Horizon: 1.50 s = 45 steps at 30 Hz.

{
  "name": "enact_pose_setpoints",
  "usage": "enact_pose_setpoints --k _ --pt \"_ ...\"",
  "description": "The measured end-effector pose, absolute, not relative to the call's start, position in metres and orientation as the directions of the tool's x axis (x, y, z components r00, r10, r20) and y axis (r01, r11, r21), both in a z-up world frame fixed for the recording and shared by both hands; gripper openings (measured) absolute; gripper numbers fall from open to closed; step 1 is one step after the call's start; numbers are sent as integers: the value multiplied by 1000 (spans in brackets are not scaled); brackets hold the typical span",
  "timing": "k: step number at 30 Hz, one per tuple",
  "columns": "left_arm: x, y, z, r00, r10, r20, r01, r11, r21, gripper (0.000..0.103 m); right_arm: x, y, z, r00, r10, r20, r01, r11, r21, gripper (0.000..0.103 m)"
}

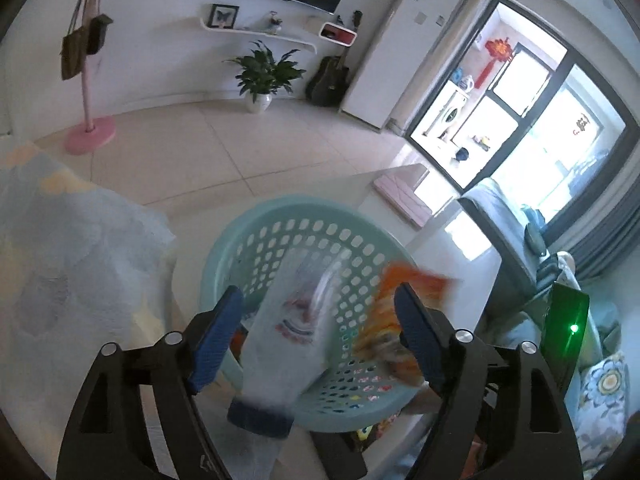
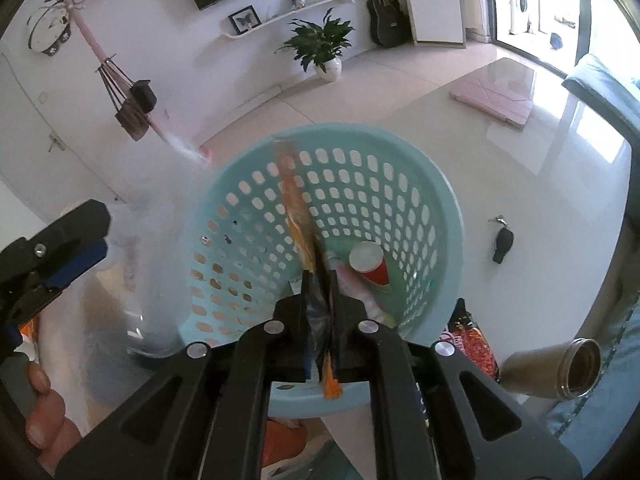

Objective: Collect trash
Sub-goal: 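Drop the white bottle and snack bag into the teal basket with both tools, then move both tools back to the table toward the orange cup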

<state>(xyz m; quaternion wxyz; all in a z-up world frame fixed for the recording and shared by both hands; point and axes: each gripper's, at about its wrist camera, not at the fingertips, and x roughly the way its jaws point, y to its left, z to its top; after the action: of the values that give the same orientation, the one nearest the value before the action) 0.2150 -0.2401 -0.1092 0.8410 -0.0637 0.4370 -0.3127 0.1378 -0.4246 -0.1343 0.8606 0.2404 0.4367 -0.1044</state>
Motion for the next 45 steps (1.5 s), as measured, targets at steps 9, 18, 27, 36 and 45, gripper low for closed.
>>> enact_pose_setpoints --k 9,18,27,36,45 --pt "200 -219 -90 457 -605 -652 468 787 -403 76 124 -424 -117 652 23 -758 371 862 345 37" --pt "163 -180 -35 571 -598 -562 490 798 -352 76 115 -380 -72 735 84 -673 227 904 361 37" --pt "125 -99 9 718 -498 -487 388 866 -314 82 121 -309 -39 772 186 -608 44 938 343 37" --pt "108 4 15 835 -246 -492 141 960 -242 85 144 -206 -23 777 304 -552 -171 945 280 46" --pt "140 72 -23 786 -134 -603 -54 958 -283 87 175 -130 -45 754 347 -558 -267 938 222 50"
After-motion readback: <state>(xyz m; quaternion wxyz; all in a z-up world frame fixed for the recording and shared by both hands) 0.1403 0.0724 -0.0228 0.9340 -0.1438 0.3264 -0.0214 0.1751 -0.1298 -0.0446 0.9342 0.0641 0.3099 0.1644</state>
